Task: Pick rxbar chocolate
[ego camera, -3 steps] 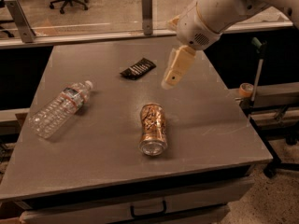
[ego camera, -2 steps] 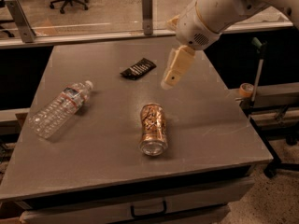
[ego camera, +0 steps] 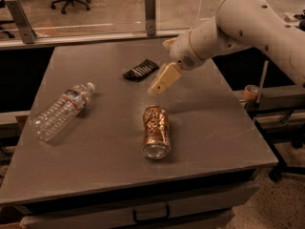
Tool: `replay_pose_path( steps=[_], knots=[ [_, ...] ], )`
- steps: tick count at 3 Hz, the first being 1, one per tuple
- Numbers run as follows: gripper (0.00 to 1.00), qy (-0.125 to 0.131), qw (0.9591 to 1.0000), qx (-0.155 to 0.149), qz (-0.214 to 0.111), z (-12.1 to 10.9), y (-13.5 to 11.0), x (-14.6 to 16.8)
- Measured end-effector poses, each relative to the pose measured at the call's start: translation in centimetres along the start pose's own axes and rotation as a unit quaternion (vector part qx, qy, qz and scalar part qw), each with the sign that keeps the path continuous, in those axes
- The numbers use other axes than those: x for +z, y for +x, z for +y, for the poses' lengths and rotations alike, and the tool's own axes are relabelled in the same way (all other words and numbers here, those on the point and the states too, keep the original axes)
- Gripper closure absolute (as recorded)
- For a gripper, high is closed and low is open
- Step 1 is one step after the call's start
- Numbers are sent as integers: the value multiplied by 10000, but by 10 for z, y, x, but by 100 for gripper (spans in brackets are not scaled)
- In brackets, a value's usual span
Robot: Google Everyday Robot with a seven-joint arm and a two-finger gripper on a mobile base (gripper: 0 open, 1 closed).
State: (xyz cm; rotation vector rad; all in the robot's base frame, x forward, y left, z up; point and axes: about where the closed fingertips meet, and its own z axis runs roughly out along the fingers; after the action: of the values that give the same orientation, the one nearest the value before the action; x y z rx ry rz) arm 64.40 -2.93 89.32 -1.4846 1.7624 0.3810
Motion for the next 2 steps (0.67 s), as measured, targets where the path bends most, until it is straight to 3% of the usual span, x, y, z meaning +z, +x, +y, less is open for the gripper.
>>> replay_pose_path(
  steps=[1, 2],
  knots=[
    [0, 328, 9978, 532, -239, -26, 16, 27],
    [0, 528, 9926, 990, -467, -48, 20, 45]
  ],
)
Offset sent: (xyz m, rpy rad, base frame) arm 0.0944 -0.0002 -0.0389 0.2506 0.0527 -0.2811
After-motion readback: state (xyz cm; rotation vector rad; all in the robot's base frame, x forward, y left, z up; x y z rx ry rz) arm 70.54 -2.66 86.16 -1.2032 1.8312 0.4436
